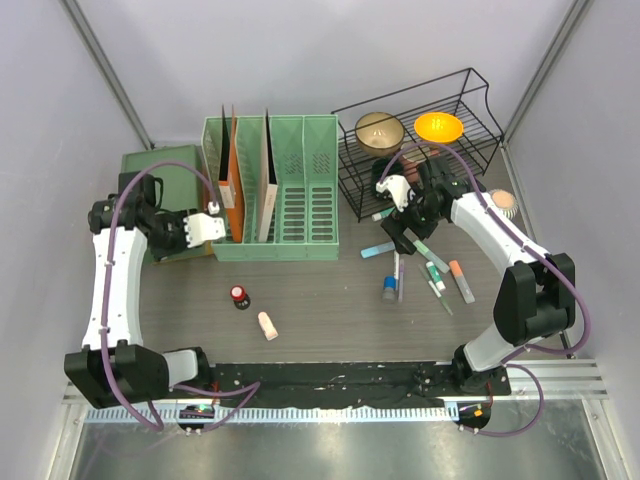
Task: Organize the desk
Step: Open the drawer in the storage box.
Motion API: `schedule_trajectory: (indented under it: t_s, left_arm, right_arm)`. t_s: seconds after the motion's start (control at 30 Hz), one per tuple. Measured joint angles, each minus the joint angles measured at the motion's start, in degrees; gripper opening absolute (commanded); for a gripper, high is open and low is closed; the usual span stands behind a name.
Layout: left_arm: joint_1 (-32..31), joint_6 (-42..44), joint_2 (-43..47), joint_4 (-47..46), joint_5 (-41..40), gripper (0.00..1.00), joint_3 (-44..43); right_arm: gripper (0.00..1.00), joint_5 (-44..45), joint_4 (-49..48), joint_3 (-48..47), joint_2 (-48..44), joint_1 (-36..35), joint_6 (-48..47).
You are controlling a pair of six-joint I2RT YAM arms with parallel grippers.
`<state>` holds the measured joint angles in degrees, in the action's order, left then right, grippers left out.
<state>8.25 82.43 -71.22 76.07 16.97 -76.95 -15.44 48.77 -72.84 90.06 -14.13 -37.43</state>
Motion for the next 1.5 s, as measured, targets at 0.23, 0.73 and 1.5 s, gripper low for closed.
schedule_trajectory:
  t_s: [0.23,0.73,1.5]
  left_arm:
    - [0.00,0.00,2.43,0.04,0.07,0.24,1.68]
    - [0.00,0.07,8.04,-0.66,0.55,0.25,5.31]
    - [0.00,0.07,11.15,0.11,0.90,0.29,7.82]
  right_arm:
    - [1.00,-0.20,-0.04,0.02,0.00,0.00,0.00]
    - [1.00,-0.37,-0.17,0.11,0.00,0.00,0.02]
    - [1.00,-0.61,-0.35,0.44,0.00,0.00,0.07]
